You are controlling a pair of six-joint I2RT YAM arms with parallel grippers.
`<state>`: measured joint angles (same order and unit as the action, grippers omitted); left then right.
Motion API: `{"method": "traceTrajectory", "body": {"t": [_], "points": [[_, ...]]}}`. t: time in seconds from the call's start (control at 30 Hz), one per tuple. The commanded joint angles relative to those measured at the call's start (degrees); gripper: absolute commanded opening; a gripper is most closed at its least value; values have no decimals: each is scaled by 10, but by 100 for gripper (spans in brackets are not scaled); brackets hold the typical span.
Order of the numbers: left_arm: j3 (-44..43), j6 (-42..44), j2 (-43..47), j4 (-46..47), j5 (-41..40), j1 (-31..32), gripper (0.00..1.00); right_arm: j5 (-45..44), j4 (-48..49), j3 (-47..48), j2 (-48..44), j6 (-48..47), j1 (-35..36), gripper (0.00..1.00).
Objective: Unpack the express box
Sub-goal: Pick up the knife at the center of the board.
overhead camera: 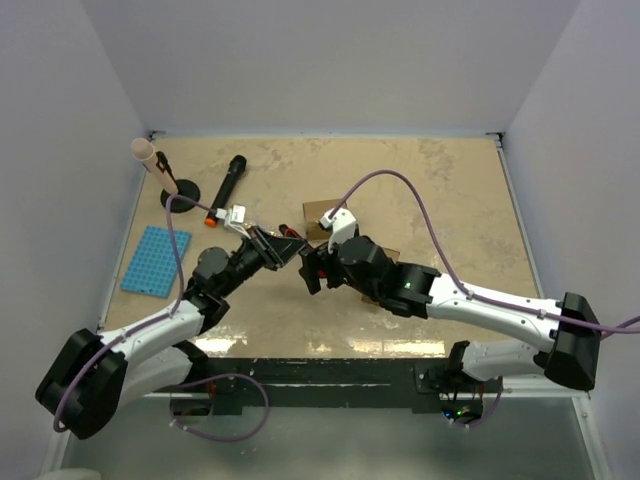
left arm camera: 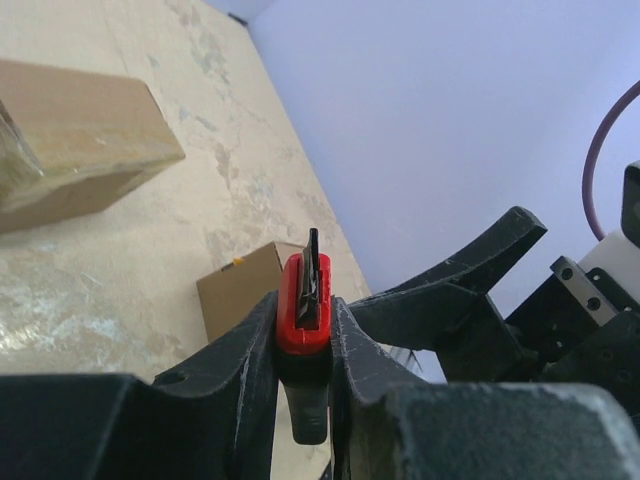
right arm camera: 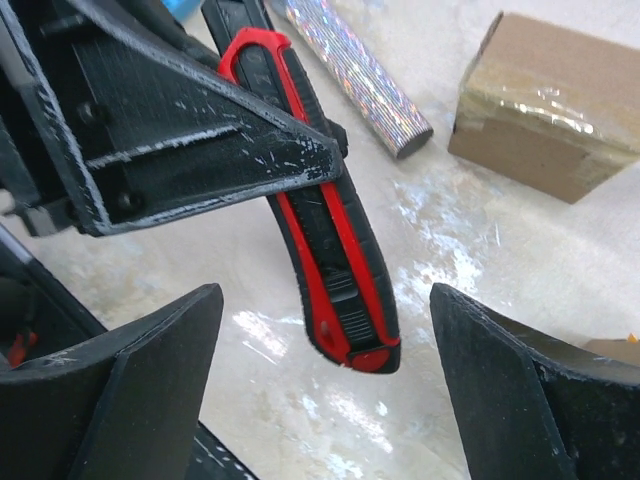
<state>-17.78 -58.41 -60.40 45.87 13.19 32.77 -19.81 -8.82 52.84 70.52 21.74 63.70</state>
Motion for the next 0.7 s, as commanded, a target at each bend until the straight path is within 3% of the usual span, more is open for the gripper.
{"method": "traceTrajectory", "body": {"t": [0.0, 0.13, 0.4, 0.67], "points": [[-13, 52, 46, 19, -70, 0, 0, -4, 11, 53, -22, 35, -3, 90], [1, 80, 82, 47, -113, 0, 0, -16, 34, 27, -55, 89, -20, 90], [11, 100, 143, 54, -152, -2, 0, 39, 69, -25, -94, 154, -111, 88], [21, 69, 148, 85, -151, -3, 0, 94, 105, -44, -76, 168, -115, 86]]}}
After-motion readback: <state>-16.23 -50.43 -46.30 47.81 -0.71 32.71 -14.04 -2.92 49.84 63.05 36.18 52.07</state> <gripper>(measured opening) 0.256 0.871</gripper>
